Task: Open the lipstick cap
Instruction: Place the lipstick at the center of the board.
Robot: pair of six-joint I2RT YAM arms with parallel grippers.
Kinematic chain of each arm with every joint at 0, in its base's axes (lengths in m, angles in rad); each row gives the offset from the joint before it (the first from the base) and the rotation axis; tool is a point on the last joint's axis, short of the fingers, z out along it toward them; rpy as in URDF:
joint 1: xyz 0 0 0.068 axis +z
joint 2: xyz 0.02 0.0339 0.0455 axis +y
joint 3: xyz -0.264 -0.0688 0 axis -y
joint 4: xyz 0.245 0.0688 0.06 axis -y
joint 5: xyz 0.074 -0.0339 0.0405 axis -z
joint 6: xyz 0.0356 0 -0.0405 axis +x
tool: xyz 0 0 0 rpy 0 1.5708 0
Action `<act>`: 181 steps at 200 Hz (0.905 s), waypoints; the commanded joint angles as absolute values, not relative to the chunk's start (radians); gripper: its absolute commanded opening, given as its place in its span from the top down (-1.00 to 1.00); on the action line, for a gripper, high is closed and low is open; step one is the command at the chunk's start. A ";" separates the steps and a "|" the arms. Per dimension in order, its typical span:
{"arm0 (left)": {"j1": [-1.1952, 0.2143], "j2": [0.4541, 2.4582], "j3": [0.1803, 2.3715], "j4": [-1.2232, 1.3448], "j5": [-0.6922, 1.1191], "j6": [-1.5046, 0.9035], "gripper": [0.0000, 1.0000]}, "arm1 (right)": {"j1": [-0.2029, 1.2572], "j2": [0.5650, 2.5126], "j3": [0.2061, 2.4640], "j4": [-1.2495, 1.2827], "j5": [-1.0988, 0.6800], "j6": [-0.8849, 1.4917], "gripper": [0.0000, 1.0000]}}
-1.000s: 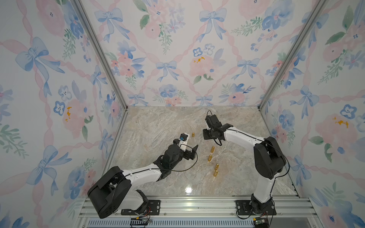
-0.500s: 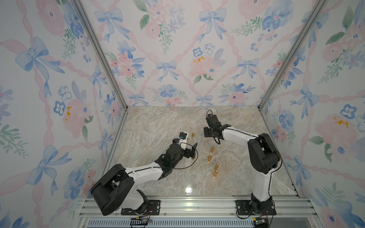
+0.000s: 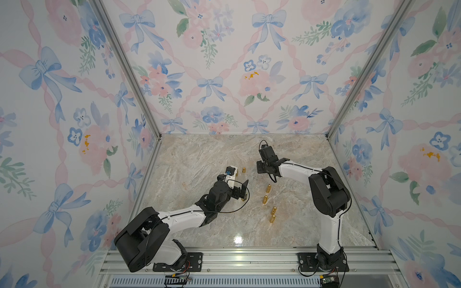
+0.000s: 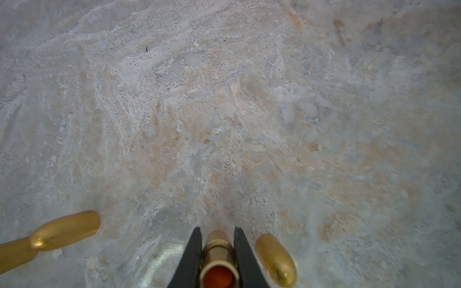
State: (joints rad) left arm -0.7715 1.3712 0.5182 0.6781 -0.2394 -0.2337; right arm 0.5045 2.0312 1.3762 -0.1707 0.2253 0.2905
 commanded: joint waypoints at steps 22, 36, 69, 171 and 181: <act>-0.764 1.375 0.529 0.664 -0.246 -0.250 -0.96 | 0.499 2.060 1.342 -0.141 0.255 0.273 0.72; -0.764 1.375 0.529 0.664 -0.246 -0.250 -0.96 | 0.500 2.060 1.337 -0.140 0.259 0.270 0.72; -0.763 1.376 0.530 0.664 -0.244 -0.252 -0.96 | 0.502 2.056 1.318 -0.128 0.261 0.276 0.72; -0.761 1.372 0.534 0.664 -0.242 -0.248 -0.96 | 0.513 2.037 1.341 -0.140 0.261 0.275 0.41; -0.761 1.371 0.534 0.664 -0.243 -0.247 -0.96 | 0.514 2.037 1.351 -0.148 0.261 0.273 0.39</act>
State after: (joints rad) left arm -0.7696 1.3712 0.5182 0.6781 -0.2394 -0.2401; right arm 0.5056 2.0342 1.3251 -0.1150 0.2481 0.2825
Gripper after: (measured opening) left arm 0.980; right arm 0.295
